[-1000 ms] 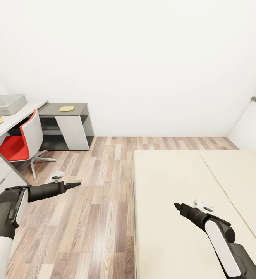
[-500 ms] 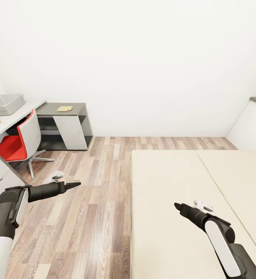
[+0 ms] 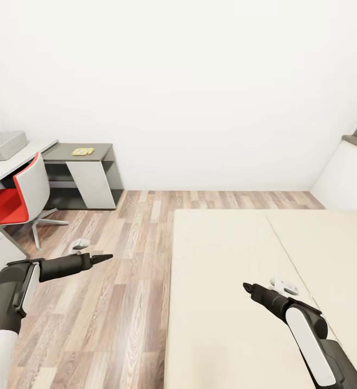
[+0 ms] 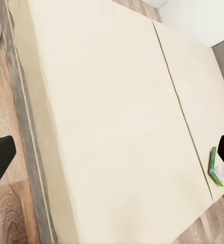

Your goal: Put all the toys in the child's room - the three board games (two on the bed and one on the table), the two jigsaw puzzles on the table, and the tennis ball on the table - inside the toy box on the table in the child's room.

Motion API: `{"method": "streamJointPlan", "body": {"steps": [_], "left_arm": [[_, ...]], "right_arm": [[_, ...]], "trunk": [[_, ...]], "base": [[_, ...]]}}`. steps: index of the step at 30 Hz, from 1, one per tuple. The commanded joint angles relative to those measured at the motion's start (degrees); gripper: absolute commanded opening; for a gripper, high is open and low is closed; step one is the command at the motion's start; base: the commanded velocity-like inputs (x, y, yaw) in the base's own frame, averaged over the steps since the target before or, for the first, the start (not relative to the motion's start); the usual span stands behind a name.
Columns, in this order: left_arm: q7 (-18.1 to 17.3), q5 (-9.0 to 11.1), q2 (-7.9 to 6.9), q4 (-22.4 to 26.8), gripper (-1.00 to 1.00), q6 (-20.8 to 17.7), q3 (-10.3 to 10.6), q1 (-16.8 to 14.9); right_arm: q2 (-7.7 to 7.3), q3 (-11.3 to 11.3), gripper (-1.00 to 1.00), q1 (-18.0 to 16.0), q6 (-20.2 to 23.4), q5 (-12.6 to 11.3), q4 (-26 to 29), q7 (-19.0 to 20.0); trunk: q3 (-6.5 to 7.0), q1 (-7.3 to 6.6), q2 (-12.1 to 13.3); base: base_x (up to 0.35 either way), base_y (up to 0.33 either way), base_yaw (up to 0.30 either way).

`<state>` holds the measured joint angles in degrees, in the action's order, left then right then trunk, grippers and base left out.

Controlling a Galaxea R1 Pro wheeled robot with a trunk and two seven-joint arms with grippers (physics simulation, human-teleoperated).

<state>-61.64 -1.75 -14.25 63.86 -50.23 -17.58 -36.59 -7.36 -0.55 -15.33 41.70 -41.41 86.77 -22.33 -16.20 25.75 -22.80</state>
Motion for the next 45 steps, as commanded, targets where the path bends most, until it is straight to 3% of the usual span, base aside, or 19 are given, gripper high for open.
{"method": "streamJointPlan", "body": {"steps": [1, 45], "left_arm": [[-0.32, -0.19, 0.01, 0.04, 1.0, -0.48, -0.09, -0.06], [-0.32, -0.14, 0.01, 0.04, 1.0, -0.48, -0.09, -0.06]], "right_arm": [[-0.02, 0.02, 1.0, -0.05, 0.14, -0.6, 0.06, -0.52], [-0.02, 0.02, 1.0, -0.05, 0.14, -0.6, 0.06, -0.52]], "trunk": [[-0.11, 0.04, -0.12], [-0.11, 0.04, -0.12]], "base": [[0.0, -0.249, 0.0], [0.0, -0.229, 0.0]]}}
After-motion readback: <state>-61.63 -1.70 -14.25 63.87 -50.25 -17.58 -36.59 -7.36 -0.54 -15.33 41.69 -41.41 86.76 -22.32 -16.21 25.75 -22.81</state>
